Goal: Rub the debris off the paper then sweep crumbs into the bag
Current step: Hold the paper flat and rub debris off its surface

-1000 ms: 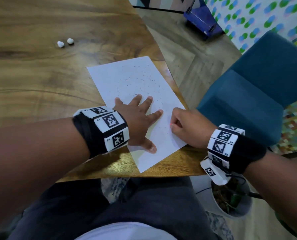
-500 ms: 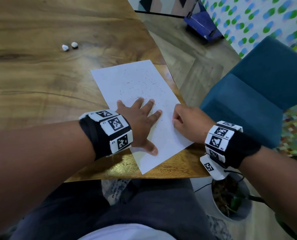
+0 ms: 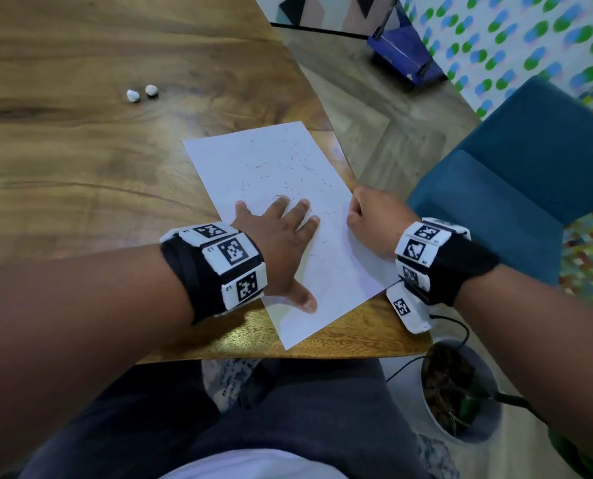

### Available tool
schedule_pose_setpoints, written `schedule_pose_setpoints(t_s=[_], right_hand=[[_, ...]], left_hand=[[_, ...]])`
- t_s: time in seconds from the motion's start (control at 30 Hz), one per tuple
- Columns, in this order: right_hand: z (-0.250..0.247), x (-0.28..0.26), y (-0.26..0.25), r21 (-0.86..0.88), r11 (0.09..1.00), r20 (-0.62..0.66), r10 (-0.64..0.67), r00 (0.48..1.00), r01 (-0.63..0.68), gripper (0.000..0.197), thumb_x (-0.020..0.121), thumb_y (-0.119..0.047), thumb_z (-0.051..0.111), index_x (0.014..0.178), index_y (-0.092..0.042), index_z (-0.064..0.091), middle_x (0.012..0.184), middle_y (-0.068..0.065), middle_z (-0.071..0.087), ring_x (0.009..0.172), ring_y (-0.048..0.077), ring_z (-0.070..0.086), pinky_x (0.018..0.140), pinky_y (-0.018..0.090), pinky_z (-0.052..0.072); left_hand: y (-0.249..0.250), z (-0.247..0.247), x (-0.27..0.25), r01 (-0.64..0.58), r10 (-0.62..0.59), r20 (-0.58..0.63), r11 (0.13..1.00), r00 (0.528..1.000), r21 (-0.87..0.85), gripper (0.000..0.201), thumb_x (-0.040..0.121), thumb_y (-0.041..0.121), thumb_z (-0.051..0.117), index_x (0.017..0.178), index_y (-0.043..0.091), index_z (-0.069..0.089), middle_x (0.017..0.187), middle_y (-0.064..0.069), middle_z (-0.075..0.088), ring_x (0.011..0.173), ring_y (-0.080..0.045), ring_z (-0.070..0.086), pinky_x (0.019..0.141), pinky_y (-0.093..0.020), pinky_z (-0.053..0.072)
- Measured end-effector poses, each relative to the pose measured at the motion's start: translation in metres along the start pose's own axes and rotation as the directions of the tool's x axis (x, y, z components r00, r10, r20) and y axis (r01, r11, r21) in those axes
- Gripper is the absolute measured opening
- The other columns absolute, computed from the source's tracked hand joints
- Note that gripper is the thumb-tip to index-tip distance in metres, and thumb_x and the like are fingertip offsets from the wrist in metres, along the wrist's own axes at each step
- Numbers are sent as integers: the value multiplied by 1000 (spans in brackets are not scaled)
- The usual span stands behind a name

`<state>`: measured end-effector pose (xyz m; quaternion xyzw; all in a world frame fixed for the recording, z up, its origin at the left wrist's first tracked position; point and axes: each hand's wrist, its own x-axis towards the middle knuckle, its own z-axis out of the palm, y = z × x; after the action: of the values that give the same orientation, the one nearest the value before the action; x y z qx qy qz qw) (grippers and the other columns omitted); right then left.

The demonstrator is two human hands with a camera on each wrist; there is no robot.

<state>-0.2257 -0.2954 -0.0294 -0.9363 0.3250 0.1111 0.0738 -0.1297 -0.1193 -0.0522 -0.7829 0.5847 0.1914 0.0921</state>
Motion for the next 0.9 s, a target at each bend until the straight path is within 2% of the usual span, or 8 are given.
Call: schedule_pose_setpoints(t_s=[0.07, 0.2, 0.33, 0.53, 0.63, 0.73, 0.83, 0.9], right_hand=[[7, -15, -10, -35, 991, 24, -125, 992, 126, 10, 95, -24, 45, 92, -16, 50, 87, 5, 62, 81, 27, 59, 72, 38, 51], [13, -36, -28, -11, 949, 79, -314, 946, 316, 8, 94, -27, 47, 90, -20, 47, 82, 1, 59, 79, 25, 57, 71, 39, 51], [9, -19, -22, -13, 959, 71, -281, 957, 283, 10, 95, -25, 46, 92, -17, 50, 86, 5, 62, 81, 26, 58, 69, 36, 48], [-6, 12, -6, -18, 997, -25, -74, 997, 74, 6, 95, -19, 45, 99, -17, 48, 91, 10, 64, 81, 31, 61, 68, 37, 50], [-7, 10, -8, -22, 999, -41, -43, 998, 42, 3, 95, -18, 44, 93, -18, 43, 88, 9, 62, 78, 29, 60, 66, 36, 49], [1, -6, -11, -20, 991, -26, -135, 990, 135, 9, 97, -21, 46, 93, -14, 47, 86, 5, 61, 80, 27, 59, 71, 40, 52], [12, -21, -19, -10, 953, 10, -303, 953, 303, 11, 97, -26, 48, 94, -16, 51, 87, 3, 62, 80, 24, 56, 69, 34, 43], [12, -19, -21, 1, 955, 14, -297, 955, 297, 11, 97, -27, 48, 95, -16, 52, 87, 3, 64, 80, 24, 57, 70, 35, 45]], left_hand=[[0, 0, 0, 4, -4, 12, 1000, 1000, 1, 137, 65, 96, 52, 162, 23, -12, 170, 0, -21, 157, -28, -11, 113, -73, 20], [0, 1, 1, 0, 0, 7, 1000, 1000, -5, 136, 65, 96, 53, 162, 23, -9, 170, 0, -20, 157, -28, -11, 113, -73, 19], [0, 2, 1, 2, -2, 10, 1000, 1000, 0, 136, 67, 96, 51, 162, 22, -11, 169, -1, -21, 157, -28, -12, 113, -74, 19], [-1, 4, 0, 0, 1, 6, 1000, 1000, -9, 137, 65, 96, 52, 162, 22, -12, 169, 0, -22, 157, -29, -13, 113, -75, 18], [0, 4, 1, -3, 3, 3, 1000, 1000, -14, 137, 66, 96, 53, 162, 22, -11, 169, 0, -21, 157, -29, -13, 113, -75, 18], [0, 2, 0, -3, 3, 4, 1000, 1000, -11, 136, 67, 95, 53, 162, 22, -11, 170, -1, -21, 157, -30, -13, 113, -75, 18], [1, 1, 0, 0, 0, 19, 1000, 1000, -13, 135, 68, 93, 54, 162, 21, -11, 169, -2, -22, 157, -30, -14, 113, -75, 17], [1, 1, 0, -2, 3, 24, 1000, 1000, -12, 135, 69, 93, 53, 162, 21, -12, 169, -2, -22, 157, -30, -14, 113, -76, 17]])
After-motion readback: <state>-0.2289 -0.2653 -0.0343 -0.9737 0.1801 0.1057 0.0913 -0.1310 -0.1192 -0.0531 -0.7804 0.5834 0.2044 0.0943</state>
